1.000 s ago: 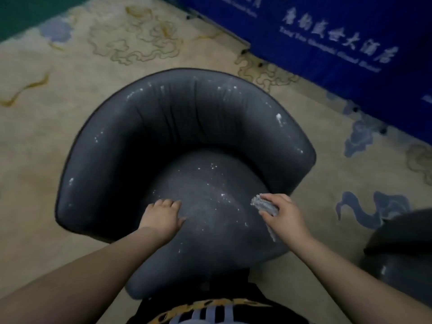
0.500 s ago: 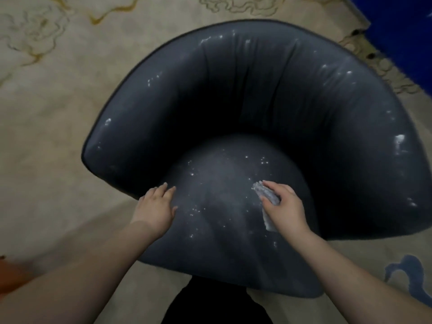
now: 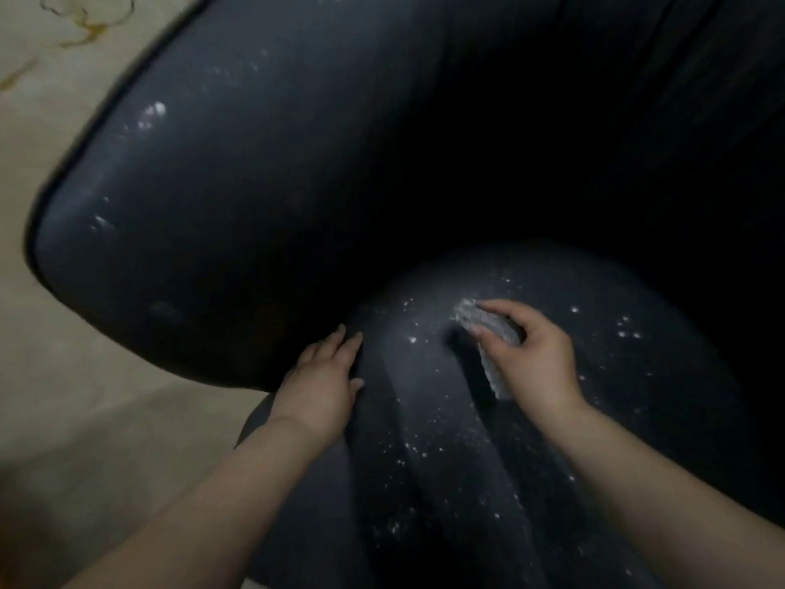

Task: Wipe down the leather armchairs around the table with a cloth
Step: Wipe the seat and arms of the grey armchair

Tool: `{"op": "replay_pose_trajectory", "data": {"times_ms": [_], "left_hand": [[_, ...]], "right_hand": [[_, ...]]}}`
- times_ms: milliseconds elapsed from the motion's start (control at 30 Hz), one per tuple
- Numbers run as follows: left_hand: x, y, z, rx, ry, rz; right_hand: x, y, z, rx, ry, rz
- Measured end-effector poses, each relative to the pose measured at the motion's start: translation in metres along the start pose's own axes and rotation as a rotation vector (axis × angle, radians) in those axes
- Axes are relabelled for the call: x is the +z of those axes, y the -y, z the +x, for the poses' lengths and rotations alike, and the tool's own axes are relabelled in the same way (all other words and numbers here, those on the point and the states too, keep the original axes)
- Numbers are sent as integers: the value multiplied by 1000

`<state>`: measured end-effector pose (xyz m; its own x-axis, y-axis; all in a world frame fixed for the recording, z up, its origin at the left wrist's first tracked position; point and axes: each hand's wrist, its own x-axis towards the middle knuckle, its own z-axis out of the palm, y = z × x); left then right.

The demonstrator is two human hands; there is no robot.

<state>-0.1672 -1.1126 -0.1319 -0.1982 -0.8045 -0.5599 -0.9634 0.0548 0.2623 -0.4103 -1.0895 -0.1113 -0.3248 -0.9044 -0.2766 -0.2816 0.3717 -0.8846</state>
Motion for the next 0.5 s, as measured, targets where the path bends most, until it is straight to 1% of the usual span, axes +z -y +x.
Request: {"op": "replay_pose_trajectory", "data": {"times_ms": [67, 133, 200, 300, 367, 400, 500], "left_hand": [[4, 5, 12, 0, -10, -17], [9, 11, 18, 10, -12, -41], [16, 16, 17, 31, -39, -69], [25, 20, 11, 61, -87, -90], [31, 22, 9, 71, -119, -104], [33, 23, 9, 77, -138, -111], [34, 23, 8, 86, -184, -125]], "right_hand": [[19, 0, 22, -54, 33, 27], [38, 1, 43, -128, 63, -14], [54, 3, 63, -245, 67, -118], [70, 1, 89, -412, 82, -377], [80, -4, 97, -436, 155, -495], [84, -7, 96, -432, 180, -510], [93, -13, 80, -478, 213, -459]]}}
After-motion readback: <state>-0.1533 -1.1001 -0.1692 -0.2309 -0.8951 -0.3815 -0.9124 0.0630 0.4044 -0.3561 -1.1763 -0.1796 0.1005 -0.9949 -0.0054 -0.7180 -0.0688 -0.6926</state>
